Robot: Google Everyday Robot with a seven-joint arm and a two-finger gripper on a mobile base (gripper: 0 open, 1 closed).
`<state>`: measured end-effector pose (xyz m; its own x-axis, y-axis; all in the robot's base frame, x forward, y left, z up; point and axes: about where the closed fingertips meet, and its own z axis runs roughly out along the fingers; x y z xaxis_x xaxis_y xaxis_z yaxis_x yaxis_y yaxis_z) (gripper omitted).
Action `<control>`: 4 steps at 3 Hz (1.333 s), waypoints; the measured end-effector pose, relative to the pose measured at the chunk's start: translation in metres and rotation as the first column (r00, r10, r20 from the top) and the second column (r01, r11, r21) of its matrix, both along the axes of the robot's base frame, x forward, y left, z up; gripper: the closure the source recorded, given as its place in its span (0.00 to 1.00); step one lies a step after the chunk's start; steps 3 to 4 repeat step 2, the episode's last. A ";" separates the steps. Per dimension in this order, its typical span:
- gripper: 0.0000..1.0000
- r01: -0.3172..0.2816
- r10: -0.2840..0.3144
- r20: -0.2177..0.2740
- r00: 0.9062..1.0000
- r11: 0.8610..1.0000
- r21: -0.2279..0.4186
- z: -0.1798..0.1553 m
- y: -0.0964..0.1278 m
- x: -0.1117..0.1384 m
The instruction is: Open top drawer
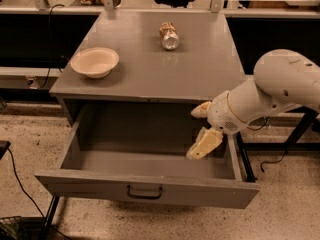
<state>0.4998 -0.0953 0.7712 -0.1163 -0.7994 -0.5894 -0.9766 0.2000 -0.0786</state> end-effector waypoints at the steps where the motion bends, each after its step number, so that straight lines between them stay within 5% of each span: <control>1: 0.00 -0.057 0.057 0.032 0.998 0.998 0.014 0.018 0.012 -0.004; 2: 0.00 -0.161 0.158 0.108 0.982 0.987 0.016 0.068 0.041 -0.024; 4: 0.00 -0.161 0.158 0.108 0.982 0.987 0.016 0.068 0.041 -0.024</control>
Offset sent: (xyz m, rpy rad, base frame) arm -0.0530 0.0804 0.1478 0.0290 -0.2293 0.2954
